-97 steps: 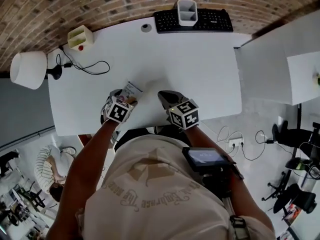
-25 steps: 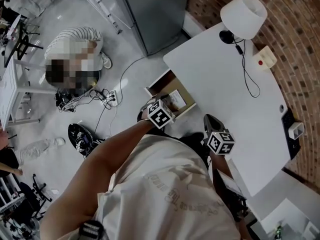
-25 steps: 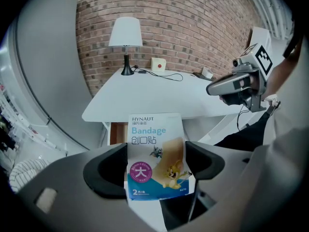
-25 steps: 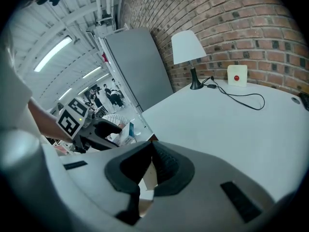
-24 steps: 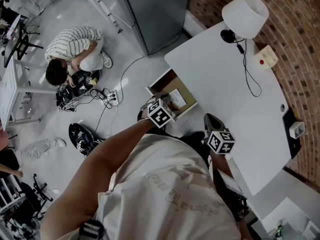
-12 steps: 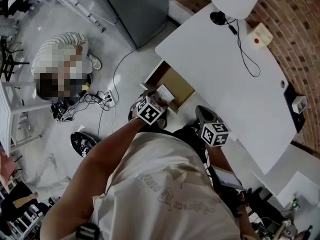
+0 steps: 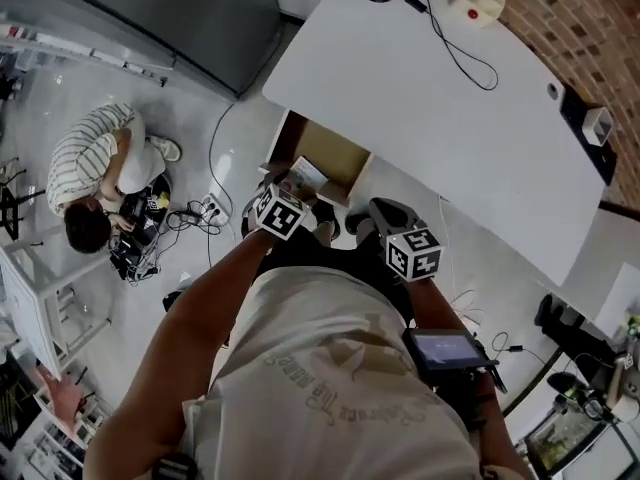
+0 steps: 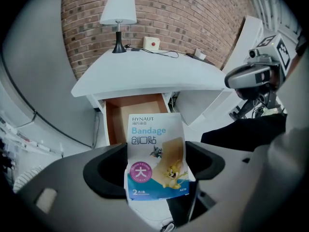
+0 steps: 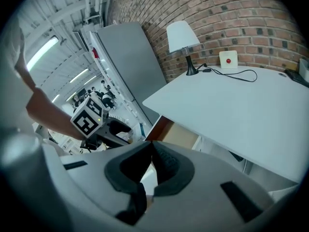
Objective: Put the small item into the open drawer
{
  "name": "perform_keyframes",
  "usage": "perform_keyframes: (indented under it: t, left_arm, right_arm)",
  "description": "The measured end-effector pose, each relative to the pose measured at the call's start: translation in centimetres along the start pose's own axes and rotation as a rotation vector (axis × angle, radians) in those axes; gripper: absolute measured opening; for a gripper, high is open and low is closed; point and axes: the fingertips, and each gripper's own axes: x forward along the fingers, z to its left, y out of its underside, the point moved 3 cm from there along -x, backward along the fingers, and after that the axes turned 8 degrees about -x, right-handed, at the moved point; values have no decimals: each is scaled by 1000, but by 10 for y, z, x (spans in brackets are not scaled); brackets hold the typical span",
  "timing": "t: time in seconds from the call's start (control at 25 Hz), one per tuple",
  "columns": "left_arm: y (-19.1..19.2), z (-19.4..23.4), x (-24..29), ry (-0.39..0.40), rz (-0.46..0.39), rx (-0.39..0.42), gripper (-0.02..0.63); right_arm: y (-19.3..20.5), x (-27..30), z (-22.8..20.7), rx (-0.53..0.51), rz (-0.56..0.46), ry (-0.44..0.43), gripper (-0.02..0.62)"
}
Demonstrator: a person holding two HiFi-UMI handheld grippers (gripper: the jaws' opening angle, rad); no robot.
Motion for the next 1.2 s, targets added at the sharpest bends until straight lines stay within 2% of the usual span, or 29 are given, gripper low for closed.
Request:
perform_keyframes:
  t: [0.36, 0.6, 0.84, 1.2]
  left_arm:
    - [-16, -5, 44, -10, 89, 180, 379]
    - [-20, -12, 69, -24, 137, 330, 379]
    - [-22, -5, 91, -40, 173, 434, 379]
    - [-28, 8, 127, -87, 210, 704, 378]
  right_arm:
    - [36, -4, -15, 113, -12, 53, 6]
    - [52, 1, -19, 154, -19, 46, 6]
    - [65, 12, -25, 182, -16, 37, 6]
    - [71, 34, -31, 178, -1, 3, 6]
